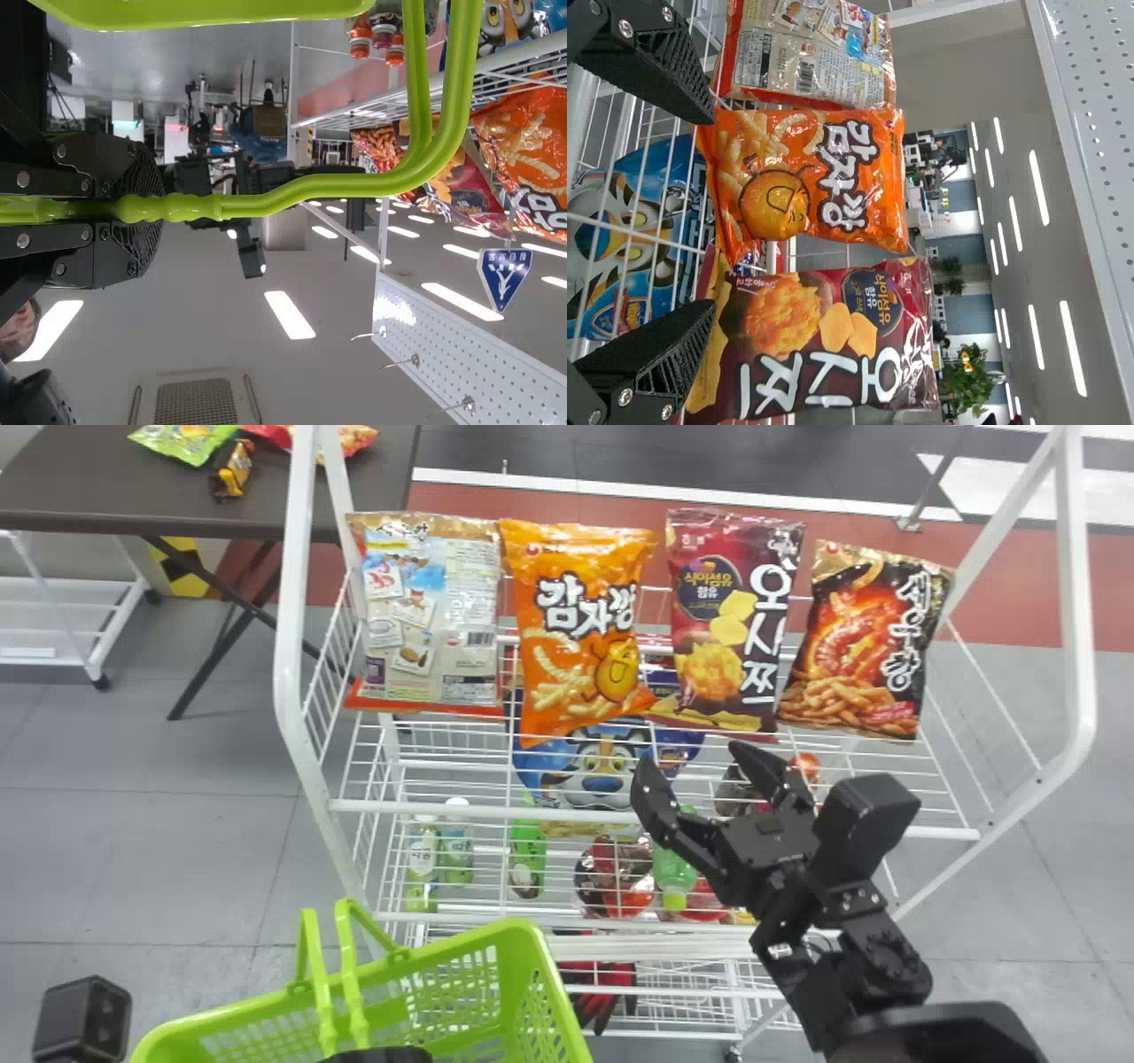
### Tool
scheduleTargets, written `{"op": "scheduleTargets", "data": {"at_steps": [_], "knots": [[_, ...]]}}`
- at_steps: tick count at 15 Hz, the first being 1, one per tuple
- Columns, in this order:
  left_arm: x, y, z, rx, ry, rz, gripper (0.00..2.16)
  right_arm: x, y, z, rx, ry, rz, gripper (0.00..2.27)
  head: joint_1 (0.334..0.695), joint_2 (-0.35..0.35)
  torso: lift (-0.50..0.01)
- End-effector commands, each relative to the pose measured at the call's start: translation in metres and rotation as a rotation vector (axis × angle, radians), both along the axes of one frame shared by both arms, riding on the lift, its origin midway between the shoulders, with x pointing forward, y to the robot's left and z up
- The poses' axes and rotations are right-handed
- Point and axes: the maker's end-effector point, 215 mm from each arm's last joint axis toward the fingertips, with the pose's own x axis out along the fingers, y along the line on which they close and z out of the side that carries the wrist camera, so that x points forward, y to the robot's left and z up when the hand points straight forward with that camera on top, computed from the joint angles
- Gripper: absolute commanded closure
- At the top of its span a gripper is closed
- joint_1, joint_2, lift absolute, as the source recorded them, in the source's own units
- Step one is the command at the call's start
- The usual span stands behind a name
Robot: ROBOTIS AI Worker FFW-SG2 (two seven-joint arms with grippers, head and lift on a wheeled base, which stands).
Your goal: Hold basket handle with left hand then pick Gamjakkang with right hand and place into basket
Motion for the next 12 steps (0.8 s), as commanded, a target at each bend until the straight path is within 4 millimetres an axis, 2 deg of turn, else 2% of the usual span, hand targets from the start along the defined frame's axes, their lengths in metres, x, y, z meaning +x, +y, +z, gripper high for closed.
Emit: {"op": "scheduleTargets", "data": {"at_steps": [1,5,9,12], "knots": [[0.003,0.000,0.000,0.018,-0.010,-0.021,2.14,0.019,0.013,0.009,-0.007,0.006,0.008,0.06,0.695,-0.071,-0.017],[0.004,-0.001,0.000,0.020,-0.012,-0.029,2.14,0.065,0.042,0.009,-0.046,0.051,0.027,0.05,0.695,-0.031,-0.017],[0.002,-0.002,-0.001,0.027,-0.013,-0.046,2.14,0.097,0.076,0.011,-0.071,0.077,0.086,0.05,0.695,0.014,-0.017],[0.002,0.000,-0.002,0.035,-0.011,-0.047,2.14,0.122,0.080,0.007,-0.096,0.089,0.077,0.05,0.695,0.051,-0.017]]}}
